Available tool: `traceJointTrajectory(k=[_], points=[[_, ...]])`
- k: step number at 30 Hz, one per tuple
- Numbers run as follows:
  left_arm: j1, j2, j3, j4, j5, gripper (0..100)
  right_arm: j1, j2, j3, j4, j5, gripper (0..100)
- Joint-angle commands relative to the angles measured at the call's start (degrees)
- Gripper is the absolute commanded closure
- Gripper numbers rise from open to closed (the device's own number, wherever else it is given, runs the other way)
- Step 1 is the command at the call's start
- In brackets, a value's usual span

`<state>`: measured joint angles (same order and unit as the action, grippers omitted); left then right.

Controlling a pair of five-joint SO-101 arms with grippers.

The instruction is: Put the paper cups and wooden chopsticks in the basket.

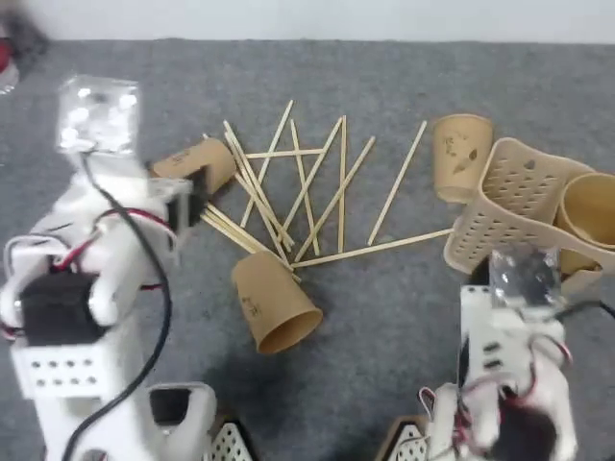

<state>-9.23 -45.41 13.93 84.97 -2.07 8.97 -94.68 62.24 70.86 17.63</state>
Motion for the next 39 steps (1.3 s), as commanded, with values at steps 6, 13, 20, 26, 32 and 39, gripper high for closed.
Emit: traceJointTrajectory(k=[6,13,20,26,32,39], points=[[-22.6,-18.6,36.0,-17.2,-2.8,77,-0.3,-7.5,17.0,-3.8,1.0,98.9],[-23.4,-36.8,49.5,-17.4,-2.8,77,-0.3,-9.3,25.8,-1.2,1.3,98.7],[-23.7,-49.5,56.1,-16.9,-7.1,77,-0.3,-9.4,34.2,-1.2,1.3,98.9],[-23.7,-52.5,61.0,-14.8,-9.0,77,-0.3,-9.4,34.2,2.9,1.3,98.8],[-23.7,-52.6,63.1,-15.0,-9.0,77,-0.5,-9.3,34.2,4.3,1.3,98.8],[-23.7,-52.7,66.5,-14.2,-8.9,77,-0.5,-9.3,34.2,4.3,1.3,98.8]])
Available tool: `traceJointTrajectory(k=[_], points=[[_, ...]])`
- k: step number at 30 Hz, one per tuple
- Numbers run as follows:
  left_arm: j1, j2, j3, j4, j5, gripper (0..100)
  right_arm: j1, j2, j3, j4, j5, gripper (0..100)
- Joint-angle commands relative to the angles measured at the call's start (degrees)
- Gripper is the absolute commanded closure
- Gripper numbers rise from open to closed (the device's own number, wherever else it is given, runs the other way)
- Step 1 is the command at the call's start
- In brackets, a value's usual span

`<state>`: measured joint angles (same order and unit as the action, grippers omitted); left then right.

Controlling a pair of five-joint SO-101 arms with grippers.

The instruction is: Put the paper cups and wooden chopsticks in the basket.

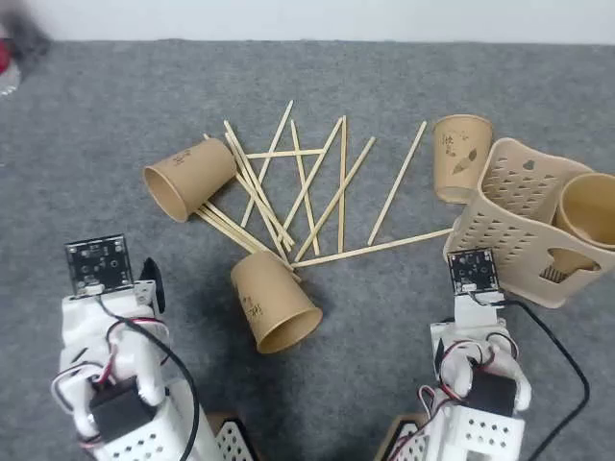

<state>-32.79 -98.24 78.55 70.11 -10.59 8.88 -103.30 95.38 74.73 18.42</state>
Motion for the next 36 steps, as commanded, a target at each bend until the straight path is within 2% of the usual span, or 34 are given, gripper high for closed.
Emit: traceJointTrajectory(k=[1,11,14,19,36], points=[[-0.2,0.2,2.8,0.5,-0.3,77,-0.4,-0.7,1.1,0.4,0.5,98.8],[0.2,0.2,4.7,0.2,7.8,77,-0.4,-0.7,1.1,0.4,0.5,98.8],[0.2,0.2,5.9,-0.1,7.9,77,-0.4,-0.7,1.1,0.4,0.5,98.8],[-0.1,0.2,11.2,-5.3,7.6,77,-0.4,-0.7,1.1,0.4,0.5,98.8],[-0.1,0.2,10.8,-5.1,7.7,77,-0.4,-0.7,1.1,0.4,0.5,98.8]])
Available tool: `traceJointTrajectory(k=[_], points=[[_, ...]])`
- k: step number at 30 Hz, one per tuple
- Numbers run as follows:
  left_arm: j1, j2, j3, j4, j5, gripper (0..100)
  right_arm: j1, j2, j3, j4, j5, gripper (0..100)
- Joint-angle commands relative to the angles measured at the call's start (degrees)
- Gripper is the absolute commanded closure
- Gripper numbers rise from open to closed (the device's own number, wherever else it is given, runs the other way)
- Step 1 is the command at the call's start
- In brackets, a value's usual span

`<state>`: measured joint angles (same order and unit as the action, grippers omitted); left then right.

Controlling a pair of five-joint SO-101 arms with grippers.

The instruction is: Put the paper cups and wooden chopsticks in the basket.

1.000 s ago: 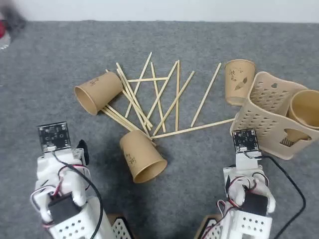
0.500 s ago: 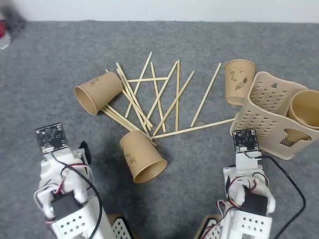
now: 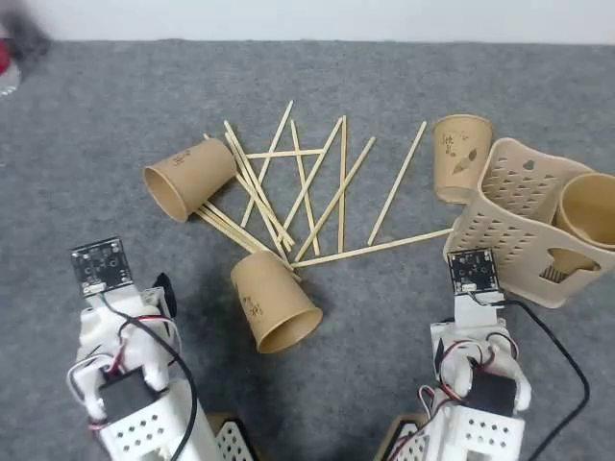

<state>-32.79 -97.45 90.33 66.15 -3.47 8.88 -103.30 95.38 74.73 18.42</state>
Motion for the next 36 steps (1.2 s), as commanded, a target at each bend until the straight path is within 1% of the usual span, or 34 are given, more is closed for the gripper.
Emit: traceJointTrajectory(k=[1,5,9,11,36], points=[[-0.1,-0.6,-0.9,-1.4,0.8,77,-0.4,-0.7,1.1,0.4,0.5,98.8],[0.3,-0.6,0.2,-1.6,1.8,77,-0.4,-0.7,1.1,0.4,0.5,98.8],[-0.2,-0.6,1.8,-2.4,9.1,77,-0.4,-0.7,1.1,0.4,0.5,98.8],[-0.2,-0.6,1.8,-2.3,10.7,77,-0.4,-0.7,1.1,0.4,0.5,98.8],[-0.2,-0.6,2.2,-1.8,11.0,77,-0.4,-0.7,1.1,0.4,0.5,98.8]])
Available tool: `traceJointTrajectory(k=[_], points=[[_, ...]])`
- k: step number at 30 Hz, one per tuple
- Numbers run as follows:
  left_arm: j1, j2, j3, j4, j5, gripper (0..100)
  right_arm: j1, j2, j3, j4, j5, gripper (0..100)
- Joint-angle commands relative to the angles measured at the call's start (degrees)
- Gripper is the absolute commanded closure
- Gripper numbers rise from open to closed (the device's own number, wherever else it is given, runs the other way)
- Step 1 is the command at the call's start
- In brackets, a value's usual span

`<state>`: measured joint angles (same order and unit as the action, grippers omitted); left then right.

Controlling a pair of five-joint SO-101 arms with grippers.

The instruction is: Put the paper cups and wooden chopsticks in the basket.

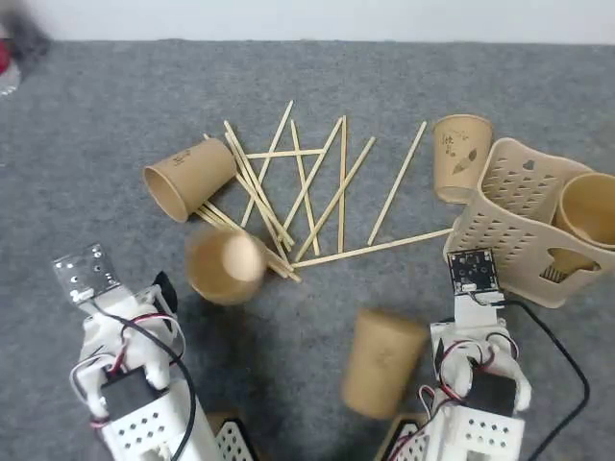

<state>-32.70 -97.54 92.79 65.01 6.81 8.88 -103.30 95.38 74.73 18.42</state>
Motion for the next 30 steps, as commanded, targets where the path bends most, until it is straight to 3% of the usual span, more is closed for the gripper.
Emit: traceJointTrajectory(k=[1,14,21,28,30], points=[[-0.3,-0.5,-0.3,-0.7,0.7,77,-0.4,-0.7,1.1,0.4,0.5,98.8],[0.1,-0.5,-0.4,-0.7,0.7,77,-0.6,-0.7,1.1,0.4,0.5,98.8],[0.1,-0.5,-4.5,-1.1,0.1,77,-6.5,-0.7,1.1,0.4,0.5,98.8],[2.2,-0.5,-6.2,-5.3,-12.0,77,-7.0,-0.7,1.1,0.2,0.5,98.7],[3.1,-0.5,-3.3,-6.3,-10.4,77,-7.0,-0.7,1.1,-0.4,0.2,98.7]])
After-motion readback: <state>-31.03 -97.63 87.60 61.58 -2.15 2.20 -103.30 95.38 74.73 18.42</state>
